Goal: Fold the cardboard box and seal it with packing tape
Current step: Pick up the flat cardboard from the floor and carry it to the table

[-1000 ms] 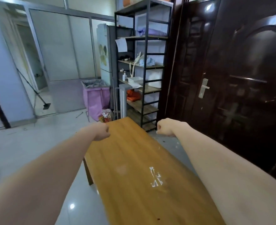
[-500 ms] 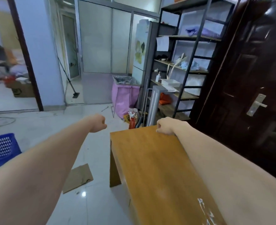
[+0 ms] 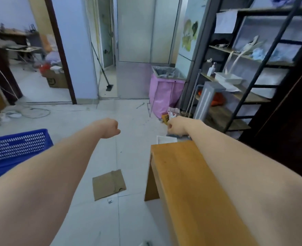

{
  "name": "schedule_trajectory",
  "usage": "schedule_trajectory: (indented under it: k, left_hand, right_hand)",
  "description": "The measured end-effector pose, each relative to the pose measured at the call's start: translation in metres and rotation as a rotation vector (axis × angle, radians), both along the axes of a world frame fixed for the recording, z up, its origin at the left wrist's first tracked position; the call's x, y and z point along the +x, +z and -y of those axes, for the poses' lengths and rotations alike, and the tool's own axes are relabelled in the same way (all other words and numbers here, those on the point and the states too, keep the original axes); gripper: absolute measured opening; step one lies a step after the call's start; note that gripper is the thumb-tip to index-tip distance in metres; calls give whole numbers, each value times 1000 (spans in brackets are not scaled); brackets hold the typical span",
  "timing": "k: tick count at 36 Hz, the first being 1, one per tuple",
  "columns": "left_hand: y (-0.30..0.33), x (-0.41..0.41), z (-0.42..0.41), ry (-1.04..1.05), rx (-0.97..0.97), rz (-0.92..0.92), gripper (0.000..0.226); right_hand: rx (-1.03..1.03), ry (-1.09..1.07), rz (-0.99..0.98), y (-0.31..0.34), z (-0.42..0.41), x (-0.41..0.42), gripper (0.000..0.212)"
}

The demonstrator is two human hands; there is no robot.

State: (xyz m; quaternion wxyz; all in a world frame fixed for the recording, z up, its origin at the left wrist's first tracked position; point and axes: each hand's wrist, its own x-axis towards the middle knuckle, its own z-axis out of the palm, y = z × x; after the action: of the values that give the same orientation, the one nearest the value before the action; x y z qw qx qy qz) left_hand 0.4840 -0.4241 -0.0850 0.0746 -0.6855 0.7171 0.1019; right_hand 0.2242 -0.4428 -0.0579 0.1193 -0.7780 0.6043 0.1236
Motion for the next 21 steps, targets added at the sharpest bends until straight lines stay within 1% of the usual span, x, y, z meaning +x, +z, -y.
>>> schedule_trajectory:
  k: [4, 7, 9, 14, 17, 21]
  left_hand:
    - [-10, 16, 60, -7, 24, 39, 38]
    - [-7, 36, 108, 22, 32, 63, 38]
    - [-2, 51, 140, 55, 28, 72, 39]
    - [-5, 80, 199, 116, 32, 31, 39]
    - [-17, 93, 229, 126, 68, 31, 38]
    - [-37, 112, 274, 135, 98, 1, 38]
  right_hand:
    - [68, -16, 127, -14, 73, 18, 18]
    - [76, -26, 202, -18, 133, 34, 29]
    - [84, -21, 222, -21, 170, 46, 32]
    - [93, 21, 210, -32, 244, 80, 32]
    - [152, 59, 163, -40, 278, 97, 31]
    - [163, 59, 151, -52, 327, 116, 32]
